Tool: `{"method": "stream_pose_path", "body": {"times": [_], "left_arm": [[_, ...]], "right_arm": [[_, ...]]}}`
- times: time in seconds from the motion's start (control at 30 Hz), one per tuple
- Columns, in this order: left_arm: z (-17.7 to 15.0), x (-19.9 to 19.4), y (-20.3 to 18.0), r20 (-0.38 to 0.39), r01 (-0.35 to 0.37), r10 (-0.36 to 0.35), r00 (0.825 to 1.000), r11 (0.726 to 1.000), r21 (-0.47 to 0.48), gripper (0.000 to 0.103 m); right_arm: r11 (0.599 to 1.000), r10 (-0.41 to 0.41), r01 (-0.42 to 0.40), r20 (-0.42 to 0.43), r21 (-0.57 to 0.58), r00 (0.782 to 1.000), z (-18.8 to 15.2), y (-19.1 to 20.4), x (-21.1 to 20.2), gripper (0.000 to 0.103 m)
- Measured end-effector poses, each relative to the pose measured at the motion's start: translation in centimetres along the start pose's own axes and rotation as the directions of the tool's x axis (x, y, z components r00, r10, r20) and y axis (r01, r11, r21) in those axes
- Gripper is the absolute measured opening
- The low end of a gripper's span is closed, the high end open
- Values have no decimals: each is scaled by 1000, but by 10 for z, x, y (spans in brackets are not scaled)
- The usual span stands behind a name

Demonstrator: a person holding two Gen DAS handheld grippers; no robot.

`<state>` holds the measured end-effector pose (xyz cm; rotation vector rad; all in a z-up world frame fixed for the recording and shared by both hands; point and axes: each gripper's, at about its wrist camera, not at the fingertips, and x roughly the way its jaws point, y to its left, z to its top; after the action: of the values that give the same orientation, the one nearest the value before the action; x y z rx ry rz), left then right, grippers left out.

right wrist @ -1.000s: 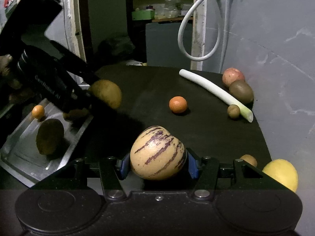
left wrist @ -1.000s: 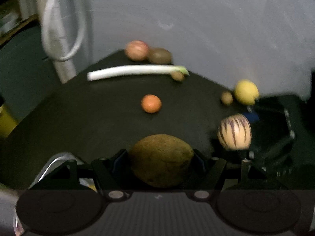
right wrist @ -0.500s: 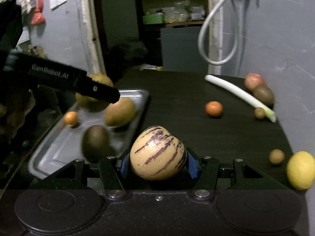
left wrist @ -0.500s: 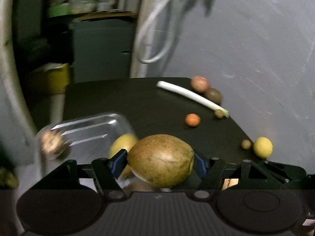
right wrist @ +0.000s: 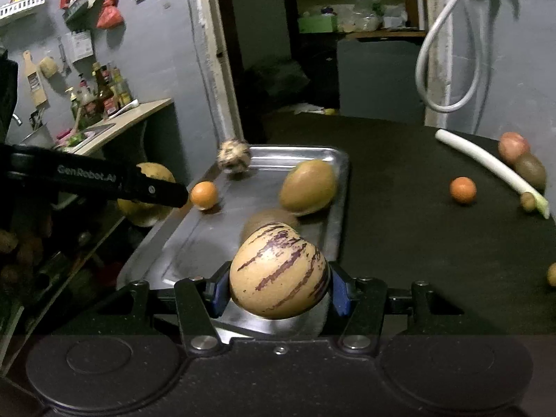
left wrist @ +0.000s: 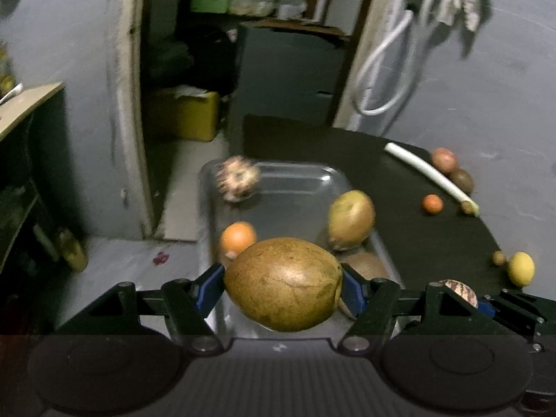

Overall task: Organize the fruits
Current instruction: 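Carry the mango and melon over the metal tray with both tools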

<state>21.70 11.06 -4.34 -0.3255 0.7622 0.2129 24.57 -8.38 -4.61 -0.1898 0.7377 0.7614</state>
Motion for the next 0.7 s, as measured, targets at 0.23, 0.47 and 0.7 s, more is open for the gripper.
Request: {"method": "stream_pose_path", "body": {"times": [0.23, 0.47, 0.7], "left_arm": [[-22, 8, 13, -44, -35, 33, 999, 998, -44, 73], [-35, 17, 13, -68, -43, 40, 997, 998, -48, 73], [-33, 19, 8, -62, -49, 48, 997, 999, -13, 73]], "right_arm": [[1000, -5, 5, -31, 1, 999, -1, 19, 12, 58], [999, -47, 48, -57, 9, 997, -6, 24, 20, 58], [997, -72, 73, -83, 8, 994, -12, 21, 28, 58]]}}
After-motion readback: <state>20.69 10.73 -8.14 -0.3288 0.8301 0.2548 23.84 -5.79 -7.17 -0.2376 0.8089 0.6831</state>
